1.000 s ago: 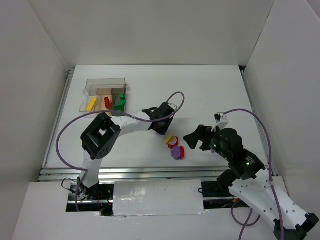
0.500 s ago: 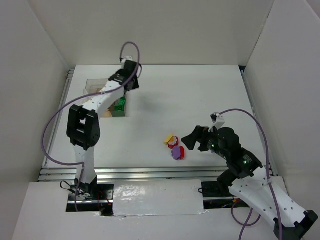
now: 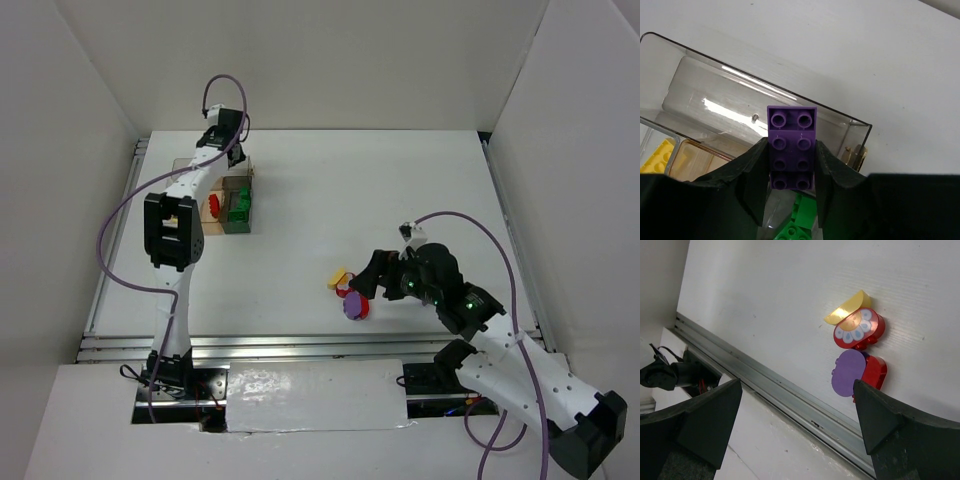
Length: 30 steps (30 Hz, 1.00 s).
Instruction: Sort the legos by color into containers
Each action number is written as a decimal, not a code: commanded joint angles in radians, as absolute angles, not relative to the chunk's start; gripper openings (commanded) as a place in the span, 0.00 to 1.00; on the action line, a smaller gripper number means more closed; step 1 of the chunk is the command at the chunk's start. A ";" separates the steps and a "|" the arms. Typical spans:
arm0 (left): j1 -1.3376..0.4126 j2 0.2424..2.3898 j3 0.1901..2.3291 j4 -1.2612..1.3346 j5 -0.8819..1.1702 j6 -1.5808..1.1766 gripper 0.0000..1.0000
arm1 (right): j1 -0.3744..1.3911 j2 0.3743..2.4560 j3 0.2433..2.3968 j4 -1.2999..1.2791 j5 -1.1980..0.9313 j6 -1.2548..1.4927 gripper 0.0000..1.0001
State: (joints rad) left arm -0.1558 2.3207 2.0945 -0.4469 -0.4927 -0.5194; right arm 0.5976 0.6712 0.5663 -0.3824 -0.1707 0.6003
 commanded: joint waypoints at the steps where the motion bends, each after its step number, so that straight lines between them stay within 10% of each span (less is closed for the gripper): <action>1: -0.140 2.321 2.135 -0.413 -0.497 -0.489 0.50 | 0.594 0.693 0.569 -0.324 -0.202 0.574 1.00; 8: -0.129 2.272 2.103 -0.405 -0.514 -0.495 1.00 | 0.594 0.716 0.583 -0.325 -0.183 0.565 0.99; 19: -0.207 1.893 1.843 -0.390 -0.442 -0.459 1.00 | 0.591 0.718 0.621 -0.376 -0.033 0.612 1.00; 30: -0.788 1.508 1.181 -0.299 -0.299 -0.547 1.00 | 0.588 0.615 0.709 -0.636 0.248 0.704 1.00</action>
State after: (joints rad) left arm -0.7204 1.5219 1.2724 -0.3096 -0.3397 -0.4828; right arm 0.5949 0.6334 0.6556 -0.5537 0.1505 0.6807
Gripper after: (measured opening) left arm 0.994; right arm 0.996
